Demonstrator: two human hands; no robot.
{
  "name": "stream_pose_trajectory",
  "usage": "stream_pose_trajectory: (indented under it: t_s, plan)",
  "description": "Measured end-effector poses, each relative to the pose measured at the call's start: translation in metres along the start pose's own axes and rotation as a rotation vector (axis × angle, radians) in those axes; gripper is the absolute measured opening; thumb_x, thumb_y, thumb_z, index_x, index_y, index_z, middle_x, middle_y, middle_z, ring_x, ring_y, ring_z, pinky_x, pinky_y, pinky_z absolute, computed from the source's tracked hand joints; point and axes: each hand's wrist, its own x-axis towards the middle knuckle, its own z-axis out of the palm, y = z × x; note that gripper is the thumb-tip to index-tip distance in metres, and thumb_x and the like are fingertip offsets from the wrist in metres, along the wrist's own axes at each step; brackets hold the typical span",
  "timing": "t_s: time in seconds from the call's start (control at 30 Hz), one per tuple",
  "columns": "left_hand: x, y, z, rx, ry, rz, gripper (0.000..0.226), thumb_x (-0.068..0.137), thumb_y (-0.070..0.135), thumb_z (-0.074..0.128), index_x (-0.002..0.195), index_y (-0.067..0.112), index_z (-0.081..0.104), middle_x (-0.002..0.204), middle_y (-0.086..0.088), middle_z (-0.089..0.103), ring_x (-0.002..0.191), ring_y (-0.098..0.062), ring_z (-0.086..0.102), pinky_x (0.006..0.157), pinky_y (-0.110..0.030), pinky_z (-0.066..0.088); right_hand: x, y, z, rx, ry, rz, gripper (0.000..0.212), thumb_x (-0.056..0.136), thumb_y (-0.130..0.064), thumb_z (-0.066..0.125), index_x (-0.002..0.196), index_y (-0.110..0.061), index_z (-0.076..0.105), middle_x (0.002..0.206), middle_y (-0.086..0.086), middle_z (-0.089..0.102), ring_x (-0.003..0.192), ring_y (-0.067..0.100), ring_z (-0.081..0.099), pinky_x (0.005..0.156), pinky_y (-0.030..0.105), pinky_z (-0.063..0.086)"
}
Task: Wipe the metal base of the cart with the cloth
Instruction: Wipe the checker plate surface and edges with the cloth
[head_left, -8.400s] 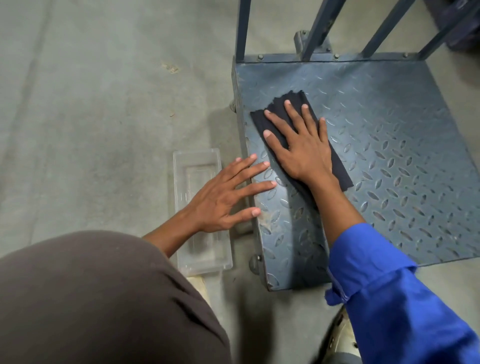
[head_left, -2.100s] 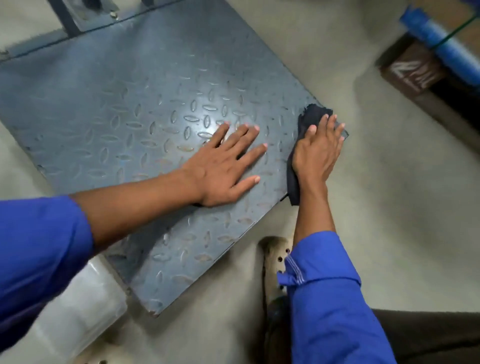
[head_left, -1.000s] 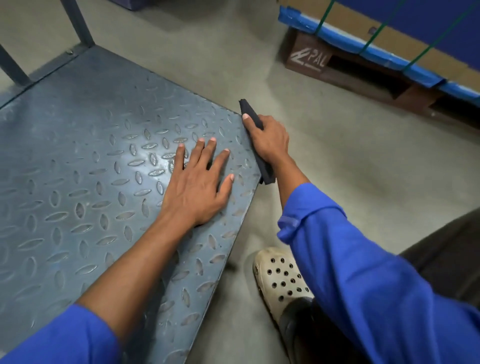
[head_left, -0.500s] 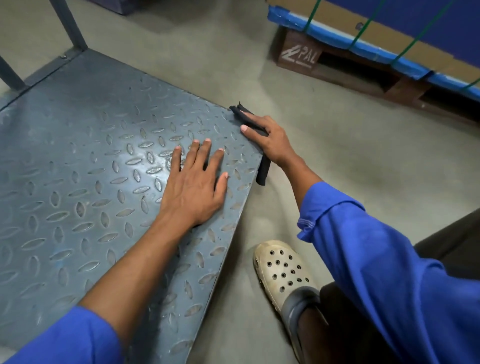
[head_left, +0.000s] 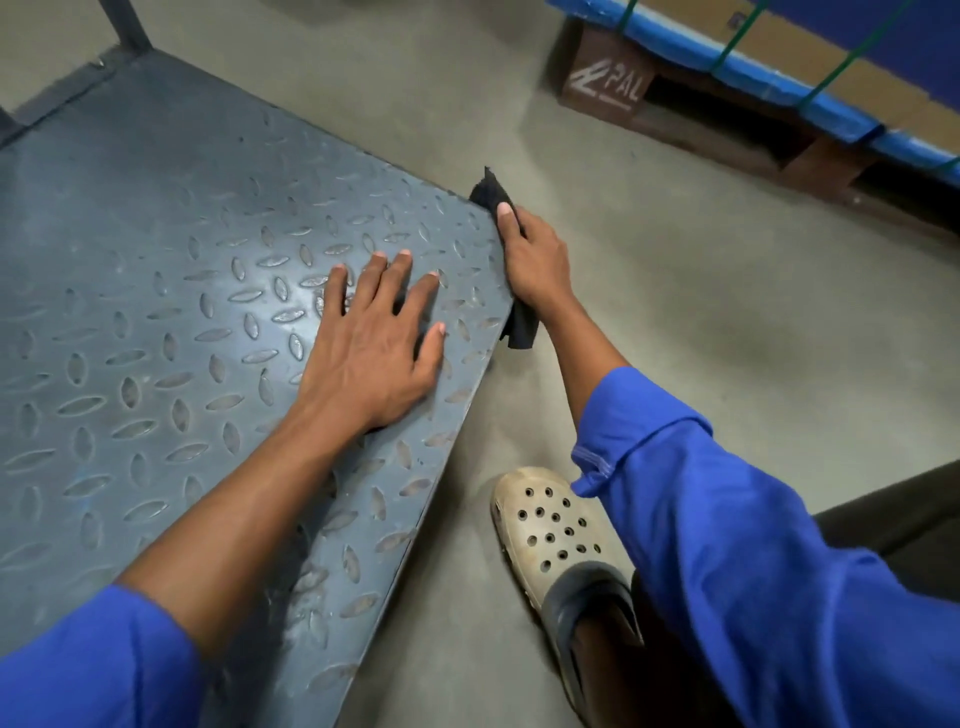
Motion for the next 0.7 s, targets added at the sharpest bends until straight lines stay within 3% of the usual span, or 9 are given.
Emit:
stream_pose_trajectory:
  t_s: [0.07,0.17,0.23,0.33,0.43,0.53,0.6,0.7]
  plan:
    - [-0.001,0.001,-0.002,-0.010,0.001,-0.010,0.063,0.105,0.052,0.029,0.158,0.021,0.041,0.171,-0.014,0.033,0.160,-0.034,0.026,0.129,-0.061,0.012,-0.023,0.004,0.011,0.106,0.125,-0.023,0.035,0.111,-0.040,0.049,0.120,-0.019,0.075,0.133,0.001,0.066,0.129,0.022,0.060,0.099,0.023,0.041]
    - [0.000,-0.001,-0.003,-0.159,0.034,-0.029,0.058,0.102,0.052,0.038,0.149,0.024,0.055,0.165,-0.009,0.044,0.157,-0.031,0.033,0.129,-0.058,0.014,-0.060,0.010,0.024,0.206,0.200,-0.078,0.028,0.109,-0.033,0.058,0.122,-0.015,0.077,0.154,-0.005,0.057,0.160,0.023,0.025,0.120,0.016,0.026]
    - [0.003,-0.007,-0.003,-0.379,0.072,-0.087,0.051,0.099,0.049,0.048,0.140,0.023,0.065,0.155,-0.003,0.057,0.149,-0.026,0.045,0.128,-0.053,0.022,-0.074,0.005,0.027,0.155,0.171,-0.146,0.030,0.109,-0.034,0.057,0.122,-0.016,0.076,0.158,-0.005,0.054,0.164,0.028,0.012,0.129,0.028,0.019]
    - [0.011,-0.016,-0.017,-0.977,0.178,-0.336,0.030,0.099,0.027,0.068,0.128,0.024,0.074,0.128,0.004,0.074,0.122,-0.016,0.068,0.106,-0.036,0.053,-0.085,-0.018,0.027,0.005,0.090,-0.340,0.037,0.109,-0.040,0.050,0.128,-0.020,0.075,0.162,-0.004,0.049,0.163,0.030,0.016,0.133,0.046,0.006]
    - [0.023,-0.026,-0.035,-1.418,0.316,-0.618,0.019,0.102,0.003,0.062,0.115,0.013,0.072,0.104,-0.002,0.076,0.089,-0.017,0.072,0.078,-0.024,0.058,-0.095,-0.049,0.036,-0.022,0.016,-0.385,0.038,0.110,-0.042,0.048,0.136,-0.025,0.070,0.162,-0.005,0.049,0.162,0.025,0.022,0.133,0.048,0.002]
    - [0.024,-0.044,-0.054,-1.621,0.257,-0.755,0.013,0.109,0.017,0.052,0.111,0.010,0.062,0.096,-0.012,0.070,0.071,-0.020,0.073,0.068,-0.030,0.062,-0.106,-0.071,0.049,0.061,-0.011,-0.342,0.037,0.110,-0.040,0.050,0.138,-0.024,0.069,0.160,-0.004,0.052,0.160,0.024,0.027,0.132,0.048,0.006]
    - [0.018,-0.064,-0.067,-1.680,0.107,-0.808,0.029,0.111,0.034,0.047,0.119,0.009,0.059,0.097,-0.014,0.071,0.077,-0.028,0.076,0.072,-0.039,0.065,-0.115,-0.082,0.062,0.046,-0.011,-0.362,0.037,0.110,-0.039,0.051,0.138,-0.025,0.070,0.158,-0.002,0.054,0.158,0.026,0.032,0.132,0.048,0.009]
    - [0.009,-0.101,-0.090,-1.624,-0.089,-0.786,0.038,0.103,0.046,0.057,0.121,0.013,0.061,0.098,-0.013,0.074,0.086,-0.032,0.075,0.078,-0.046,0.065,-0.137,-0.102,0.086,-0.009,0.008,-0.404,0.039,0.109,-0.042,0.049,0.142,-0.029,0.067,0.157,0.000,0.056,0.156,0.030,0.037,0.131,0.050,0.015]
